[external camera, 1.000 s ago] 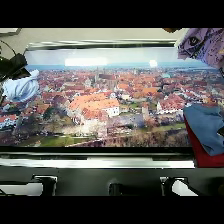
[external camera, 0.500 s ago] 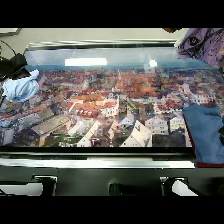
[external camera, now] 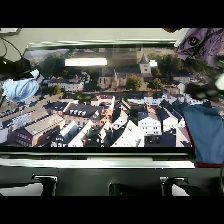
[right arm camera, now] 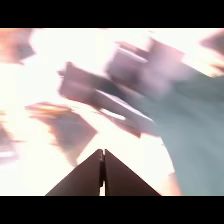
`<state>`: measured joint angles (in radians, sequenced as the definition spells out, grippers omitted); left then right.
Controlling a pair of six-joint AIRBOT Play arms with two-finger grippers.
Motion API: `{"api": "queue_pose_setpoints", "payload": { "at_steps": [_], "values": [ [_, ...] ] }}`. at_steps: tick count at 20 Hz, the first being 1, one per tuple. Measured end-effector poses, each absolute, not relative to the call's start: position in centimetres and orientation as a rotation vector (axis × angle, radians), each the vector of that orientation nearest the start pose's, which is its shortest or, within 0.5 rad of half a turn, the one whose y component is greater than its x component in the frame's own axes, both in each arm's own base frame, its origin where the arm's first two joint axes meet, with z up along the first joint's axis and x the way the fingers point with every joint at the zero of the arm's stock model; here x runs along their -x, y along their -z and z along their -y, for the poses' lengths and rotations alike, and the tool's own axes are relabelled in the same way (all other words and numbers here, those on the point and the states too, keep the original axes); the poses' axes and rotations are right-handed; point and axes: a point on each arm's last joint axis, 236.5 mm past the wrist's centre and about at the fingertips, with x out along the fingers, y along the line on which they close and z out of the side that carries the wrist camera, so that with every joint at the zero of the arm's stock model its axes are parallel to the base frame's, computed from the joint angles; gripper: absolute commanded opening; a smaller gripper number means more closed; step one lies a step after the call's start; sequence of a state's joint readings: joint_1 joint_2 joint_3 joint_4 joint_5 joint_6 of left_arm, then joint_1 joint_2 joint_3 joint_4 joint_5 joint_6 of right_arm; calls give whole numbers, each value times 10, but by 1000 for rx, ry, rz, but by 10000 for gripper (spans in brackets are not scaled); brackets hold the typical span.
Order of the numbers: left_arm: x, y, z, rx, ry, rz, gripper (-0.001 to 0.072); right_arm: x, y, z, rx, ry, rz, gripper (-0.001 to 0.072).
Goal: Fold the clothes and pants, and hang the long-sleeved shirts on hangers.
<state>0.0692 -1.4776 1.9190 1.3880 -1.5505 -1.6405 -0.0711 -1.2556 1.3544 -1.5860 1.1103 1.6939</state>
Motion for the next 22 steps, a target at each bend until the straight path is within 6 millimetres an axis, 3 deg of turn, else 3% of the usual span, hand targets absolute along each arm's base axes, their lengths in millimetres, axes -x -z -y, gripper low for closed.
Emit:
{"api": "queue_pose_setpoints", "payload": {
  "at_steps": [2,4,6,8,13,22],
  "values": [
    [-436,-172,19,156,75,-1075,15,-441,-106,-32,-64,-23,-969,30],
    [-425,-173,23,126,82,-1025,15,-438,-110,-85,-2,-144,-951,30],
    [-417,-178,24,100,85,-973,16,-430,-112,-126,38,-237,-941,30],
    [-412,-184,23,80,81,-936,18,-425,-114,-151,65,-294,-927,29],
    [-405,-185,22,58,79,-922,18,-420,-116,-172,90,-342,-911,29],
    [-404,-182,21,51,78,-927,18,-419,-117,-177,92,-354,-906,29]
  ]
}}
